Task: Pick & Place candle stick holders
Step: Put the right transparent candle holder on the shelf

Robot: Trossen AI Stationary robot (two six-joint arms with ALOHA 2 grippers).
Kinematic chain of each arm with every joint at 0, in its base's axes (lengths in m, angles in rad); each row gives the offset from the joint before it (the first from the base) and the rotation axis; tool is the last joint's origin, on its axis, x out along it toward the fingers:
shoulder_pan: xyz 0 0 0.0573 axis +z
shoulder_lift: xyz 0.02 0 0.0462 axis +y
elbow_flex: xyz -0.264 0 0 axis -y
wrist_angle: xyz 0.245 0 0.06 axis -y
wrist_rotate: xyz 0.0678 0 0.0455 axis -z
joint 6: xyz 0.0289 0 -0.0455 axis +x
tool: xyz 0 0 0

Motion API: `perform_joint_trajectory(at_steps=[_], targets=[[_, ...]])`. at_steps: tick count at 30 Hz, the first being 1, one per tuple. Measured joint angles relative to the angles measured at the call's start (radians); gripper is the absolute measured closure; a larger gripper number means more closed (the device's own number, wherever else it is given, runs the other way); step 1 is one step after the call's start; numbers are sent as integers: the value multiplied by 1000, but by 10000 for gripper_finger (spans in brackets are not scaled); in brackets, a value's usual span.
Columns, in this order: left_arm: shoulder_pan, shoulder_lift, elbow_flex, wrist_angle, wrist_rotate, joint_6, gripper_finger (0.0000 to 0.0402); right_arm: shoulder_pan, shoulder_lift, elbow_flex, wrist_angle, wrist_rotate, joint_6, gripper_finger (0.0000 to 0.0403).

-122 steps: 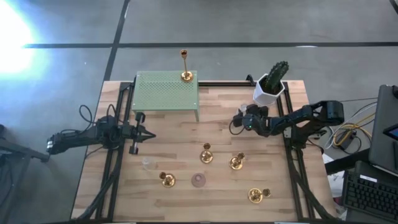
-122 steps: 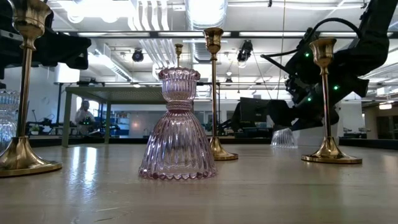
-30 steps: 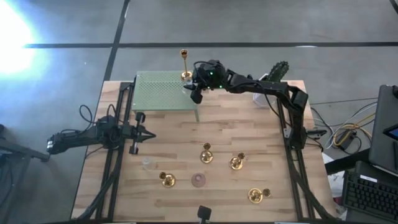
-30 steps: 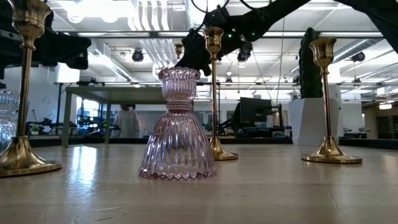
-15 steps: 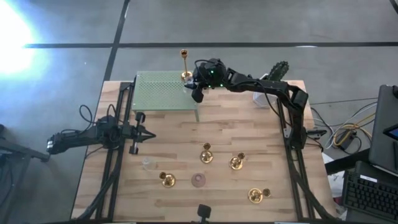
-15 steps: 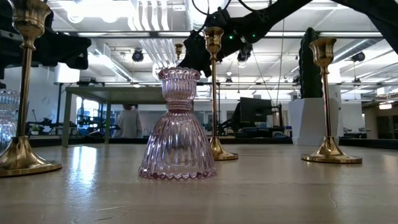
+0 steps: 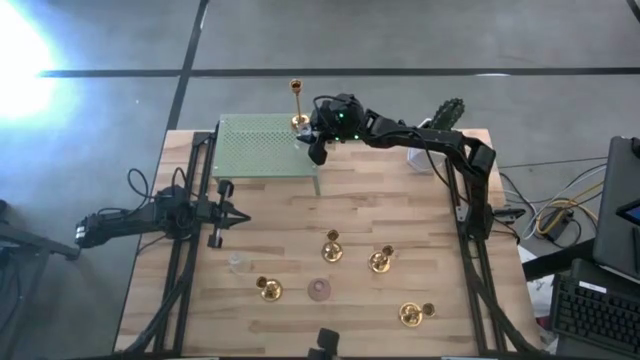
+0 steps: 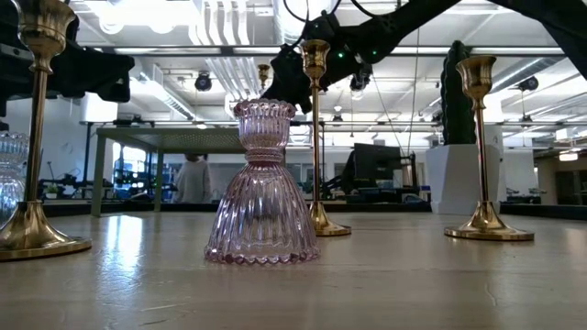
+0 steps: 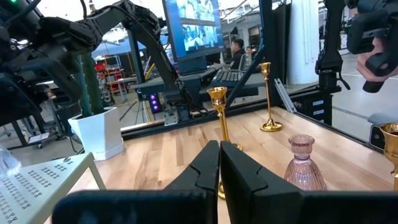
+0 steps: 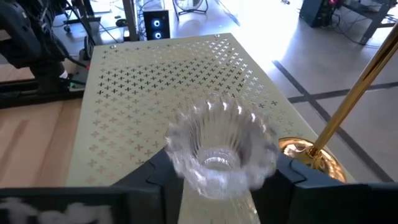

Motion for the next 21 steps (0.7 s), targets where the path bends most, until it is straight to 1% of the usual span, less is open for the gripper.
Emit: perform_joint_trajectory(at_steps=[2, 5, 12, 21], targets=[[0, 0, 0, 0, 0, 0, 383, 0, 0, 0, 2, 0, 0, 217], [0, 0, 0, 0, 0, 0, 383, 0, 0, 0, 8, 0, -5, 200], [0, 0, 0, 0, 0, 0, 383, 0, 0, 0, 38, 0, -48, 199], [0, 0, 0, 0, 0, 0, 383, -7, -13, -1, 43, 21, -45, 198]])
